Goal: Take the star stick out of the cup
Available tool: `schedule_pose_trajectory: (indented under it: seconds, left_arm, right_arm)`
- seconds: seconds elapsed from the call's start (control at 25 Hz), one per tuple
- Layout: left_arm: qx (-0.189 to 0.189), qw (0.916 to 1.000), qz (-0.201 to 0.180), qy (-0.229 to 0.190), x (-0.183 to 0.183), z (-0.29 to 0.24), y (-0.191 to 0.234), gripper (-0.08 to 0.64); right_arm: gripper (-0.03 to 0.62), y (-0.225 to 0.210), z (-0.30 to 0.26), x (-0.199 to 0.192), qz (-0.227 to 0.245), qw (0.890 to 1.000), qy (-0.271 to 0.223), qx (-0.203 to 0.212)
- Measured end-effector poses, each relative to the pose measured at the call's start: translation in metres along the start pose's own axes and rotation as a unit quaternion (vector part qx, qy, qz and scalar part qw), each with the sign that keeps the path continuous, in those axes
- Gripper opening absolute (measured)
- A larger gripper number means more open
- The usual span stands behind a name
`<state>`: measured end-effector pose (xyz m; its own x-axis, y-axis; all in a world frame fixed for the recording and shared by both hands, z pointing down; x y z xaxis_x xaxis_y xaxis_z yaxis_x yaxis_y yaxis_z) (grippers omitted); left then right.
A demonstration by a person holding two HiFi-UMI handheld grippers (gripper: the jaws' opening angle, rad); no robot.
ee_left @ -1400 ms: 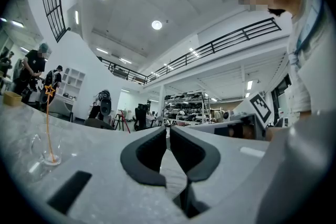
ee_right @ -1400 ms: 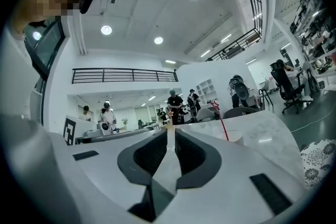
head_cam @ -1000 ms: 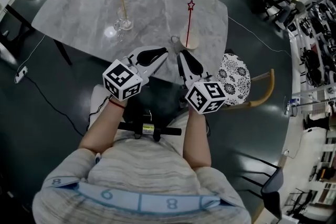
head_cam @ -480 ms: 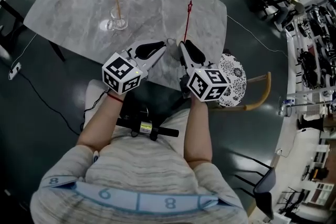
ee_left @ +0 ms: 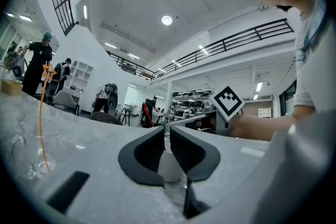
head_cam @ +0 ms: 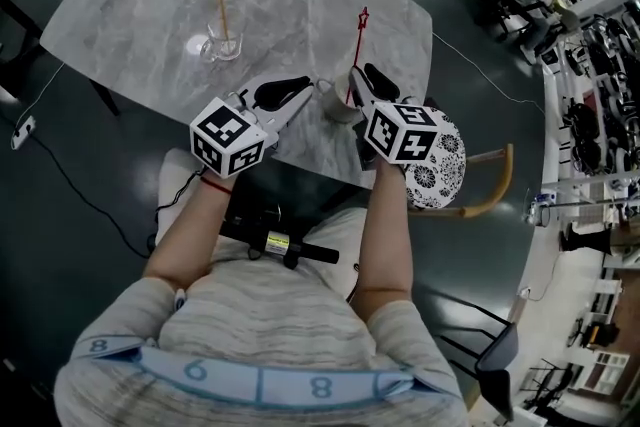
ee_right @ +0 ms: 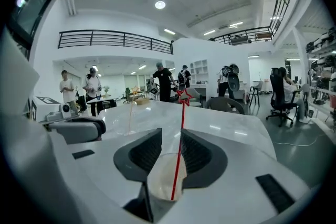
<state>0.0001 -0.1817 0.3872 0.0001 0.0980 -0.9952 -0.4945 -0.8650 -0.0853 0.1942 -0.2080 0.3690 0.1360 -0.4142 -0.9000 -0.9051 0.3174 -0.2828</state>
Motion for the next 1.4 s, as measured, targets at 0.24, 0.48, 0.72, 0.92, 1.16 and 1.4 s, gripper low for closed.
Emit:
schedule_pose_trajectory:
  seconds: [0.24,0.48,0.72,0.92,1.16,1.4]
  left_arm:
    - [-0.002,1.0,0.003,0.0,0.0,-0.003,0.004,0.028]
    - [-0.002,1.0,0.003,0.002,0.002,-0.005,0.007,0.028]
    - [-0.002,1.0,0.004,0.0,0.001,-0.006,0.01,0.028]
    - [-0.003,1.0,0.005,0.0,0.0,-0.008,0.011,0.028]
    - [-0.002,1.0,0.006,0.001,0.001,-0.007,0.011,0.028]
    - [-0.001,1.0,0.007,-0.001,0.001,-0.006,0.012,0.028]
  right_arm:
    - [0.074,-0.012,-0.021,0.004,0.013,0.999,0.046,-0.012]
    - [0.074,-0.016,-0.033,0.008,0.015,0.997,0.069,-0.02]
    - [0.072,-0.018,-0.041,0.008,0.024,0.996,0.085,-0.033]
    - [0.052,-0.015,-0.045,0.007,0.056,0.991,0.109,-0.049]
    - [0.026,-0.015,-0.043,0.01,0.05,0.992,0.106,-0.046]
    - [0.021,-0.014,-0.04,0.015,0.032,0.994,0.1,-0.032]
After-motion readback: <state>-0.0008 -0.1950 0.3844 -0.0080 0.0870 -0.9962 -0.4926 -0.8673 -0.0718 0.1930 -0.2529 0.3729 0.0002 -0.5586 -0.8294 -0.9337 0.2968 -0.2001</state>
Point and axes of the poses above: the fingertips, and each gripper's own axes: z backward along the fingers, y to its left, x out of its top, the point moved 8 cm from there along z, backward along the fingers, and after that the axes turned 14 degrees about -z, right-handed, at the moved point
